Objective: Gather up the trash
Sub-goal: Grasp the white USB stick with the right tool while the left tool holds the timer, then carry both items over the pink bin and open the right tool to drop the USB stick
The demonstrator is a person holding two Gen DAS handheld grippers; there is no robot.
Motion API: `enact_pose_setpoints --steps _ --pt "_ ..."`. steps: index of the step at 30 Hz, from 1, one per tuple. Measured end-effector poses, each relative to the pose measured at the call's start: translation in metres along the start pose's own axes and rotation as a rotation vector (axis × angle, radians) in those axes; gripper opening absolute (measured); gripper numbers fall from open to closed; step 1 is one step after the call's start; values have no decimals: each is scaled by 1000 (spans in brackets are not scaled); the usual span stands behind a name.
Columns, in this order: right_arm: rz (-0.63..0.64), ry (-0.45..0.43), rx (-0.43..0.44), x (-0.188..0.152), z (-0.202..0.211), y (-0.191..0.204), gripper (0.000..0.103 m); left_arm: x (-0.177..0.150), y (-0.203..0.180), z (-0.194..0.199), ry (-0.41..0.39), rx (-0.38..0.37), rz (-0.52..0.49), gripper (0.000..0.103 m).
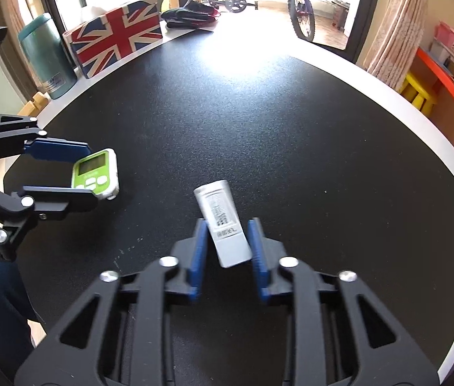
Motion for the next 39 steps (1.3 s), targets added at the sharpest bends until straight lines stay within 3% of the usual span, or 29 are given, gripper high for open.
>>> enact_pose_setpoints --steps 11,26,39 --pt "-74 -15 -40 -4 23 -4 19 5 -17 5 -20 -32 -22 48" --pt "-162 -85 -115 -36 135 6 19 -12 -80 64 -77 -99 -115 48" --pt "-184 -157 -124 -93 216 54 19 -53 -110 117 -133 -139 -140 48"
Point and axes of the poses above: each gripper's, at about its wrist camera, not at the fingertips, and z roughly against the way its jaws point, y to its left, x to its top, the point moved 1 cm from there along -z, roughly the way its jaws point, and after that the axes turned 13 degrees about -y, right-handed, at the moved point
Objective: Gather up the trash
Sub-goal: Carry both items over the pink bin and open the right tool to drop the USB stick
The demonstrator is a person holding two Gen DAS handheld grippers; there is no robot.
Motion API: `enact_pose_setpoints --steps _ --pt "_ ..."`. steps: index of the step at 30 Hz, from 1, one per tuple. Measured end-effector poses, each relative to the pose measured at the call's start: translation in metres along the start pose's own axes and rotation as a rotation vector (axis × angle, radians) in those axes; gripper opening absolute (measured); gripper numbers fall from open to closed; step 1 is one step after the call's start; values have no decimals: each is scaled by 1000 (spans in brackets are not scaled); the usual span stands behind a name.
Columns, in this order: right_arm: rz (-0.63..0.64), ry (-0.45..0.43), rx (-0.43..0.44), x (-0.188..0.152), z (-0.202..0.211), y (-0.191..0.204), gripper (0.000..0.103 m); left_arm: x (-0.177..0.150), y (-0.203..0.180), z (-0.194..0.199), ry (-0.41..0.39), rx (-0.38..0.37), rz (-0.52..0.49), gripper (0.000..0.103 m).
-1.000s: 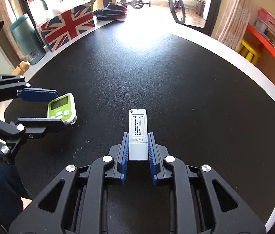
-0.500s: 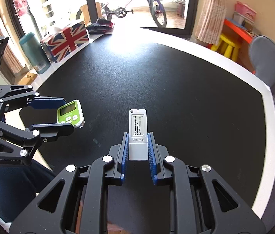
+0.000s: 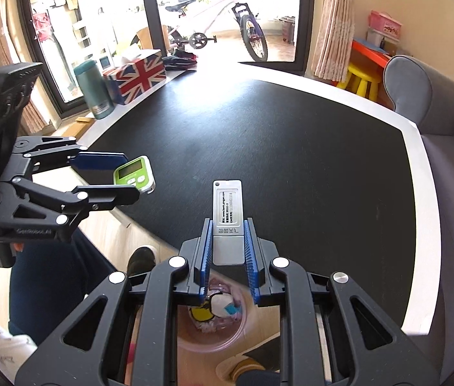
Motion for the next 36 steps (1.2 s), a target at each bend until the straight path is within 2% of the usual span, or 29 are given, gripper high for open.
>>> enact_pose_setpoints --steps 7,13,22,24,25,26,29,32,36 --pt "-13 24 31 -38 25 18 19 -25 -8 15 9 -15 23 48" --pt "-43 84 74 -74 22 28 19 -44 -13 23 28 -27 38 48" --pt "-44 84 93 -77 17 30 20 -46 -16 25 33 -37 43 48" --pt "-38 82 83 -75 17 30 36 -44 -17 26 28 -38 40 48" --pt "-40 77 80 -74 17 27 63 -44 -17 26 27 -40 41 48" --pt "-52 65 80 -74 19 25 81 -44 -18 26 27 -42 39 48" --pt "-78 50 55 -71 21 19 92 -43 -19 25 28 -47 37 48" --pt "-95 57 36 -70 21 14 96 -44 -20 24 33 -55 33 48" --pt "-114 57 18 -68 22 10 97 -46 -22 22 42 -63 32 48"
Point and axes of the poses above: each gripper's, at about its wrist camera, not at the fingertips, and z roughly against the way its jaws point, y to its left, x to its top, the point moved 1 cm from there along -z, roughly the way its jaws point, and after that the axes turned 13 degrees about -y, right-handed, at the moved point
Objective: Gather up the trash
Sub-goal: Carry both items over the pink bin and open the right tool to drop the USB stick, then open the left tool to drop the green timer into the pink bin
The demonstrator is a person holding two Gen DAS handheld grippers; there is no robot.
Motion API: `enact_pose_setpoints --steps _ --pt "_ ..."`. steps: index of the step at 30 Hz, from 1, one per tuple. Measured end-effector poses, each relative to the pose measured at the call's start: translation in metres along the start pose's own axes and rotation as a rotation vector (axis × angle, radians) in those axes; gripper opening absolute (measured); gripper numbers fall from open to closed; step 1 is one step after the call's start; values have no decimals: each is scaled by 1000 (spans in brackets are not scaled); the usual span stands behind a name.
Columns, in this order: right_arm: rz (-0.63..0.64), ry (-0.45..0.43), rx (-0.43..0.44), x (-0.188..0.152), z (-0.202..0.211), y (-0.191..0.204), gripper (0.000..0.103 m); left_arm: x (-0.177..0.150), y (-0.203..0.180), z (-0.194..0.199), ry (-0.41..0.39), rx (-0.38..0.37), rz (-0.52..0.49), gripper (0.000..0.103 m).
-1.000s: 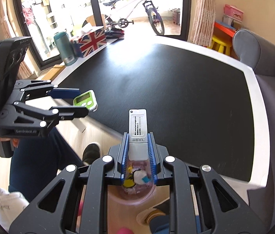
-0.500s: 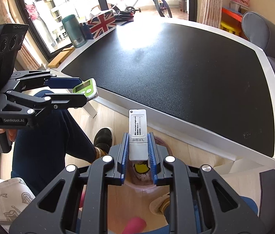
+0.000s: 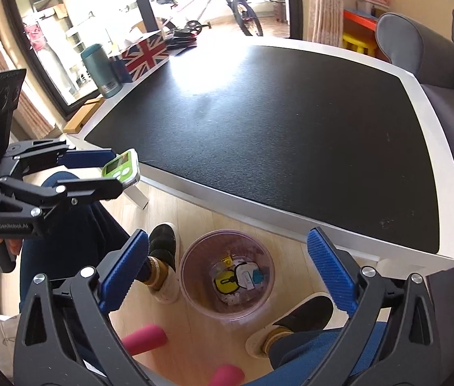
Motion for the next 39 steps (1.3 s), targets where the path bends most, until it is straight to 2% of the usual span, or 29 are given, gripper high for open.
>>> enact_pose_setpoints --steps 33,34,35,36,37,39 --pt "-29 -39 -8 6 13 -13 98 -3 -11 -10 21 -47 3 49" --pt "-29 -39 -9 6 13 -14 98 -2 -11 -11 21 -51 3 55" --pt "-29 -40 -9 6 13 -14 98 -2 -12 -12 19 -44 2 78" --pt "-31 -41 -11 7 13 -15 98 -2 -10 -11 2 -38 10 91" --pt "-32 -41 -11 7 13 -15 98 -1 -10 -10 -13 -34 15 95" --pt "-33 -42 -14 6 13 -16 98 -2 -6 -14 5 -15 25 95"
Point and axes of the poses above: each gripper's, at about its wrist camera, not at the fingertips, and z roughly against the way its jaws point, y to its left, x to its top, the point moved 1 cm from there along -z, roughly the way its jaws point, and after that the axes turned 13 degrees about -y, right-handed, at the moved point
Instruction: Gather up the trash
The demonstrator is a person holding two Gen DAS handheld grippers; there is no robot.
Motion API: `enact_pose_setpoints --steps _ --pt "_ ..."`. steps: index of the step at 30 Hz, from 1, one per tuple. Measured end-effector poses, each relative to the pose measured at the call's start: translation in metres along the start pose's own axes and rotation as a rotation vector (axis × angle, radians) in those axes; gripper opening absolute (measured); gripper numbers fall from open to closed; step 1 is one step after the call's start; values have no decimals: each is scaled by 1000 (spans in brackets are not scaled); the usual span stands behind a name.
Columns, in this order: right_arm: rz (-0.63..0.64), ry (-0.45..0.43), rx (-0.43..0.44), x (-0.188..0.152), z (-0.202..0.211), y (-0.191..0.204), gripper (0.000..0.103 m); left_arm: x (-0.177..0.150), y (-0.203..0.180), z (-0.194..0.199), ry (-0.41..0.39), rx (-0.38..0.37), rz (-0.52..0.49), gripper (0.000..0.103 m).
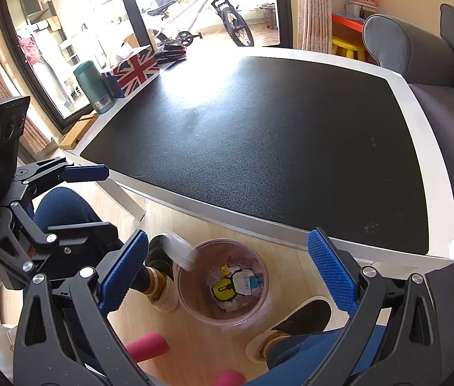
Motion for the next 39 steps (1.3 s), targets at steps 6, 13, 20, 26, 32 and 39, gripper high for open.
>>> enact_pose_setpoints --steps 6,13,20,26,32,39 --pt "-4 9 -2 -2 -2 -2 98 -2 3 -1 7 17 16 95" --pt "-1 8 0 0 -3 0 98 2 5 3 -9 24 25 95" --pt "10 -22 -7 12 3 2 98 13 11 12 -37 35 37 95" --pt "26 -78 -21 39 12 1 98 31 18 22 -76 60 31 95" --pt "34 -122 -41 66 18 -2 99 49 25 30 -111 89 11 95" --pt "42 -146 -69 91 22 -5 100 72 29 39 -159 97 -6 96"
Point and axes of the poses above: each gripper's, at about its wrist camera, not at the fingertips, and z roughly against the way its jaws point, y to its left, x to its top, the point moved 1 cm from there along -z, roughly the way its jaws point, and after that the axes turned 13 degrees about -y, right-handed, at the moved point
